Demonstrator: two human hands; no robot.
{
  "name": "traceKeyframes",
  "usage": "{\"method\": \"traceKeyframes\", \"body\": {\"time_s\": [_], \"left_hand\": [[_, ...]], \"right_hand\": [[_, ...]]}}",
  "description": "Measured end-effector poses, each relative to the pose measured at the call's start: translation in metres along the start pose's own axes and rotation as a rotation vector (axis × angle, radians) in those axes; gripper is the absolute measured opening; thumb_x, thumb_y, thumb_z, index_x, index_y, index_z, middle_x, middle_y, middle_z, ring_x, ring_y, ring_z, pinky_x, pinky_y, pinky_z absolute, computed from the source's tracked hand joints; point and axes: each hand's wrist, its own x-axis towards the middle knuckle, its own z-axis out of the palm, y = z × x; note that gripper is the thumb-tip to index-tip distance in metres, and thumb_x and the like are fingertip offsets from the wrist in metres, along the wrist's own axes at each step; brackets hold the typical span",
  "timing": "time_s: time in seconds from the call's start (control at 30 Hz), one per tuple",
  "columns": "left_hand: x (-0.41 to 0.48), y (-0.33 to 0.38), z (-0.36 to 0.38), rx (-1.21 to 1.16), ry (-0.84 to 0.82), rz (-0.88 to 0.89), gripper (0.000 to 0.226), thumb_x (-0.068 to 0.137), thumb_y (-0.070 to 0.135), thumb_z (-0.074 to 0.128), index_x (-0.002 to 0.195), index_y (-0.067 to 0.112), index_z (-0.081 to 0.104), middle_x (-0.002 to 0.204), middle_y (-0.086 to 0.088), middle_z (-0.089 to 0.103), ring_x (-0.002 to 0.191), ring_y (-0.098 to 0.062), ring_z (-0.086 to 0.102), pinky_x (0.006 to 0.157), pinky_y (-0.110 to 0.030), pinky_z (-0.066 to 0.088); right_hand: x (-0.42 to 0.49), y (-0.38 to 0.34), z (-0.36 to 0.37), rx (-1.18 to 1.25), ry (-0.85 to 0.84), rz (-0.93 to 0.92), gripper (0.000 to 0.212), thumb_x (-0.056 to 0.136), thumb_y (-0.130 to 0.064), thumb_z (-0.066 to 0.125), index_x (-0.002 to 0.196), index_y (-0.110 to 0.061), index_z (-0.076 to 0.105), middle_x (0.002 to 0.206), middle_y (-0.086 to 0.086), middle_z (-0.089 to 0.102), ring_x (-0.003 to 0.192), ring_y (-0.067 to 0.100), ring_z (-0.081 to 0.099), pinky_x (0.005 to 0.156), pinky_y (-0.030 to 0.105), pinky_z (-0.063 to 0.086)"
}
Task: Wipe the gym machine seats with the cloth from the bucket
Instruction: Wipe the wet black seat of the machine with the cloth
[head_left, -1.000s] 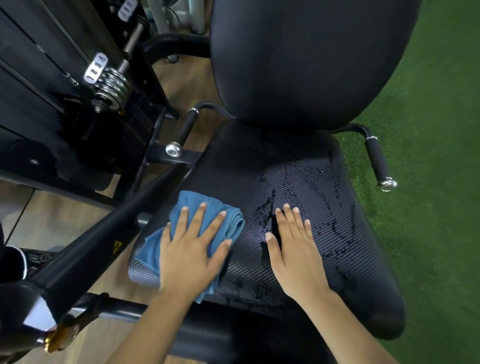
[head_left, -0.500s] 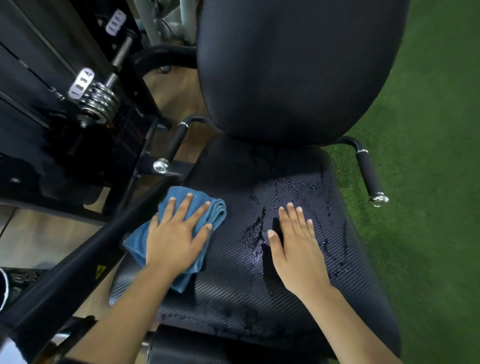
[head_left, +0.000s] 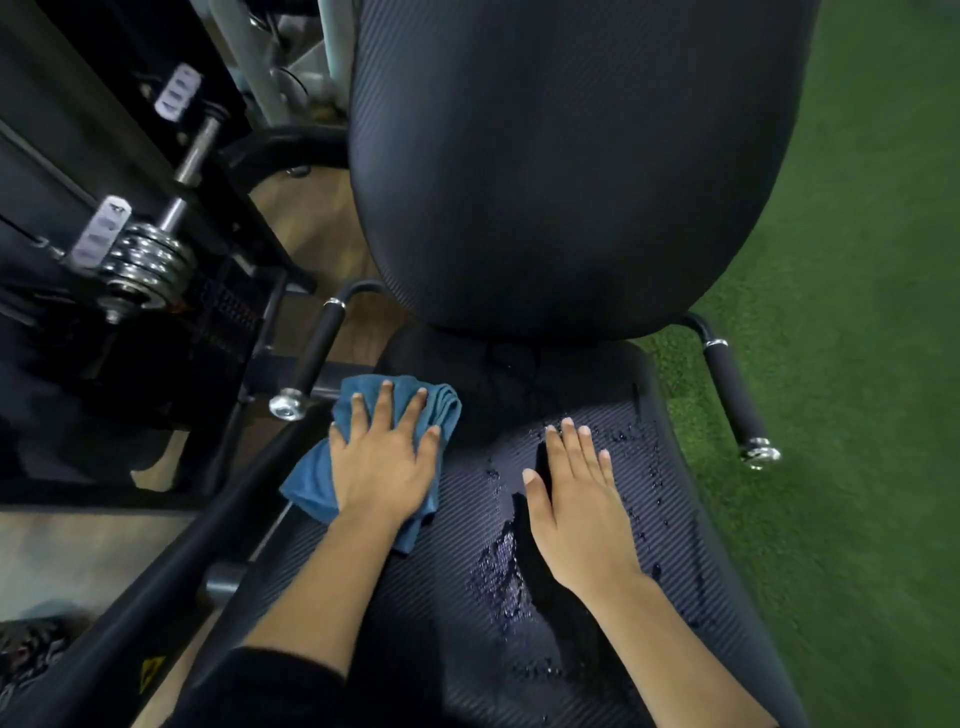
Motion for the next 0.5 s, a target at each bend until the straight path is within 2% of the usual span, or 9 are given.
{"method": "traceKeyframes", "body": {"time_s": [0.1, 0.17, 0.23, 0.37, 0.43, 0.5], "left_hand": [[0.002, 0.023, 0.004, 0.052, -0.021, 0.178, 0.065, 0.087, 0.060, 0.009, 0.148, 0.040, 0.016, 0.159, 0.002, 0.009, 0.145, -0.029, 0.003, 0.113, -0.052, 0.009], [-0.008, 0.012, 0.006, 0.064, -0.024, 0.290, 0.068, 0.084, 0.063, 0.004, 0.147, 0.042, 0.016, 0.159, 0.004, 0.010, 0.146, -0.026, 0.002, 0.115, -0.049, 0.009], [-0.004, -0.006, 0.003, 0.040, -0.006, 0.246, 0.066, 0.085, 0.064, 0.008, 0.147, 0.043, 0.019, 0.158, 0.006, 0.010, 0.146, -0.024, 0.003, 0.115, -0.048, 0.011], [0.039, 0.004, -0.004, -0.044, -0.055, -0.005, 0.055, 0.095, 0.054, 0.024, 0.148, 0.042, 0.014, 0.159, 0.005, 0.004, 0.146, -0.026, -0.001, 0.115, -0.051, 0.008], [0.046, 0.027, -0.002, -0.035, -0.062, 0.048, 0.055, 0.096, 0.053, 0.024, 0.149, 0.041, 0.012, 0.159, 0.004, 0.002, 0.146, -0.026, -0.004, 0.116, -0.051, 0.004], [0.033, 0.027, 0.001, 0.010, -0.044, 0.209, 0.057, 0.093, 0.056, 0.017, 0.148, 0.042, 0.013, 0.159, 0.005, 0.004, 0.146, -0.024, -0.004, 0.116, -0.048, 0.003]], "right_hand": [[0.009, 0.001, 0.004, 0.021, 0.004, 0.020, 0.063, 0.098, -0.046, 0.014, 0.152, -0.013, 0.006, 0.159, 0.002, -0.005, 0.145, 0.013, -0.013, 0.115, 0.029, -0.012], [0.013, 0.003, 0.005, 0.027, -0.005, 0.034, 0.069, 0.093, -0.051, 0.005, 0.152, -0.014, 0.005, 0.159, 0.001, -0.006, 0.144, 0.012, -0.014, 0.114, 0.027, -0.013], [0.016, 0.005, 0.005, 0.029, -0.003, 0.046, 0.081, 0.083, -0.055, -0.007, 0.152, -0.014, 0.004, 0.159, 0.000, -0.007, 0.143, 0.011, -0.015, 0.113, 0.026, -0.014], [0.017, 0.007, 0.006, 0.009, -0.001, 0.039, 0.084, 0.080, -0.055, -0.010, 0.151, -0.015, 0.004, 0.159, 0.000, -0.007, 0.143, 0.010, -0.016, 0.112, 0.026, -0.015], [0.018, 0.009, 0.008, 0.005, -0.002, 0.042, 0.083, 0.080, -0.055, -0.010, 0.151, -0.015, 0.005, 0.159, 0.000, -0.006, 0.143, 0.010, -0.016, 0.112, 0.025, -0.016], [0.017, 0.008, 0.009, 0.010, -0.004, 0.042, 0.083, 0.080, -0.055, -0.010, 0.151, -0.015, 0.005, 0.159, -0.001, -0.006, 0.142, 0.010, -0.016, 0.112, 0.025, -0.016]]}}
